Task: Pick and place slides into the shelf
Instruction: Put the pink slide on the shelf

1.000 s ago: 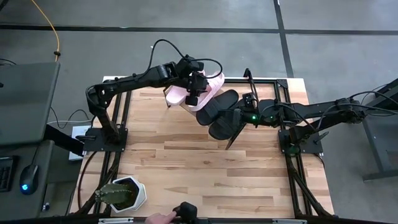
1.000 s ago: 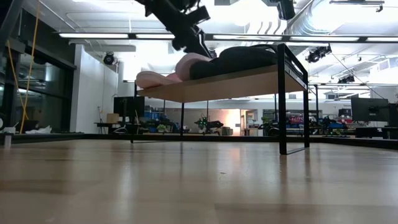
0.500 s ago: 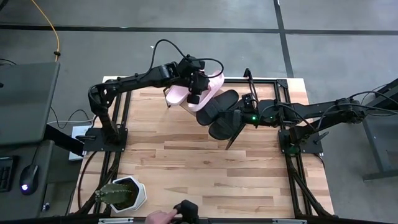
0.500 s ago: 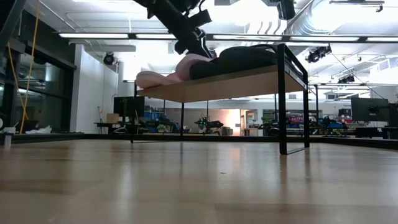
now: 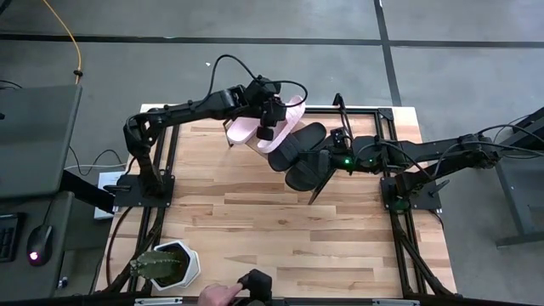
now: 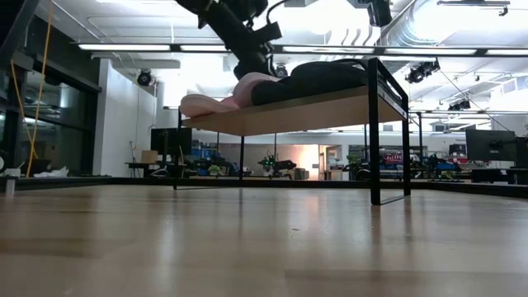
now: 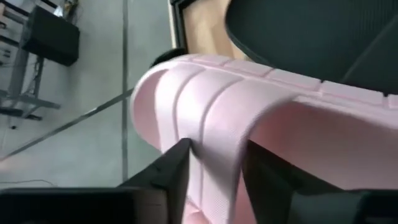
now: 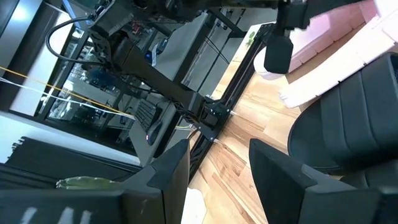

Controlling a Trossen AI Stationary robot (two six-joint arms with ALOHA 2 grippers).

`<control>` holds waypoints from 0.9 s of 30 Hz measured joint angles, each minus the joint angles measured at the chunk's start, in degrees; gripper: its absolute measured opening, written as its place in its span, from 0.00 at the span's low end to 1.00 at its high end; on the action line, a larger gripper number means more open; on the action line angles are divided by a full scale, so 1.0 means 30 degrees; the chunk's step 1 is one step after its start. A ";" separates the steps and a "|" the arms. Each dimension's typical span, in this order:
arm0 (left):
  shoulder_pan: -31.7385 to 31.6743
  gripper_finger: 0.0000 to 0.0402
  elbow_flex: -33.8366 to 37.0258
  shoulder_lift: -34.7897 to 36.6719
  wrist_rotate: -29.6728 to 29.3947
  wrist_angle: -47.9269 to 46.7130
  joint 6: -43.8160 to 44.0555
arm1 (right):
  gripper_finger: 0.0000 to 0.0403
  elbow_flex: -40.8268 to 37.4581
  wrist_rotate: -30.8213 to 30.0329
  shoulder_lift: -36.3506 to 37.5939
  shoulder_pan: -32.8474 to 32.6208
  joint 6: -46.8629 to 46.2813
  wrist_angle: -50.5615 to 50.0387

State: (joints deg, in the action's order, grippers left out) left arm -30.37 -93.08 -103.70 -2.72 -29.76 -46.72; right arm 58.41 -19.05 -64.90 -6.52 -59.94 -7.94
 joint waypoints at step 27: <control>0.0159 0.02 -0.0458 0.0208 -0.2715 -0.3100 -0.1375 | 0.39 0.0000 -0.0238 0.0000 0.0004 0.0146 -0.0063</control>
State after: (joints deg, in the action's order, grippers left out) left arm -29.89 -94.45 -103.08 -10.87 -39.06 -50.84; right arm 58.41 -19.76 -64.90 -6.51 -59.51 -8.13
